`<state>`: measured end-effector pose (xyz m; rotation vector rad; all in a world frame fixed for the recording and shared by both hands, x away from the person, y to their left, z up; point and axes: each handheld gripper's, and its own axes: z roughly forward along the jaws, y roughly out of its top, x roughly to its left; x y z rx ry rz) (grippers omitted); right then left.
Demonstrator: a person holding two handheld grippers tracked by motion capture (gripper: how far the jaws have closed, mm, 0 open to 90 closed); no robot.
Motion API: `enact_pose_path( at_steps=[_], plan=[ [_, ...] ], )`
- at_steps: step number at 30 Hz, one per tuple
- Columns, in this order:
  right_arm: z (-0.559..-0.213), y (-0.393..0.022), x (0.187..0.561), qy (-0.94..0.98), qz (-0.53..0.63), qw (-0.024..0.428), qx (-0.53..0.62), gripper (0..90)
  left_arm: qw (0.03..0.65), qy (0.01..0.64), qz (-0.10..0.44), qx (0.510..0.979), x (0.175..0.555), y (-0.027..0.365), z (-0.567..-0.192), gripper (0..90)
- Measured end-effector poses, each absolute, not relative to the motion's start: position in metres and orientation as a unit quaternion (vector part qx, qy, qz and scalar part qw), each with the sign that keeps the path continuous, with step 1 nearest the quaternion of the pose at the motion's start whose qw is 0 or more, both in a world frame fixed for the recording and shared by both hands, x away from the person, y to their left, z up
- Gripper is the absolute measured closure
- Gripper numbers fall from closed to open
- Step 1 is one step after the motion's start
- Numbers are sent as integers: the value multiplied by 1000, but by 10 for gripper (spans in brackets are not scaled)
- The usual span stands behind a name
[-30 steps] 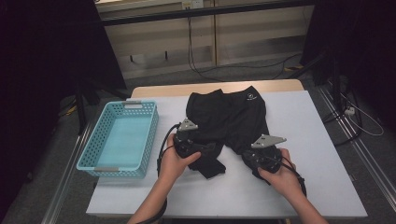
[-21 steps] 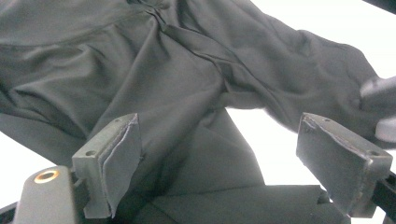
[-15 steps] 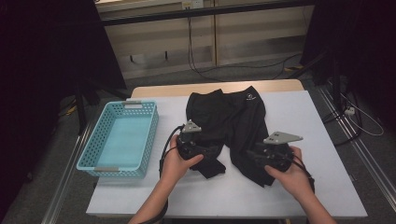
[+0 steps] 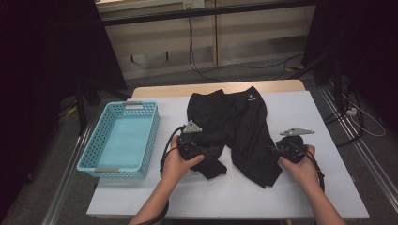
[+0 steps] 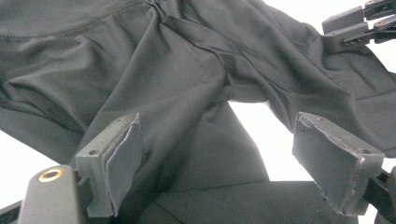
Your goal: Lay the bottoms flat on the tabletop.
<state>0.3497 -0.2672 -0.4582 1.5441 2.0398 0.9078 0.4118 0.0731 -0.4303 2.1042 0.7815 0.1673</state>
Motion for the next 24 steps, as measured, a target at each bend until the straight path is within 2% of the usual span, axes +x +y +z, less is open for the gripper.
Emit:
enact_pose_path(
  at_steps=[2, 4, 8, 15, 24],
  plan=[
    [-458, -266, 349, 741, 330, 208, 547, 790, 431, 314, 68, 843, 412, 74, -430, 168],
    [-458, -267, 349, 744, 339, 191, 543, 889, 430, 314, 69, 843, 412, 74, -430, 168],
    [-452, -273, 346, 739, 348, 188, 545, 896, 430, 313, 68, 844, 411, 75, -429, 170],
    [-426, -294, 327, 722, 365, 230, 541, 895, 433, 317, 72, 841, 412, 77, -428, 171],
    [-431, -311, 322, 710, 349, 254, 557, 836, 434, 306, 66, 845, 410, 69, -428, 172]
  ],
)
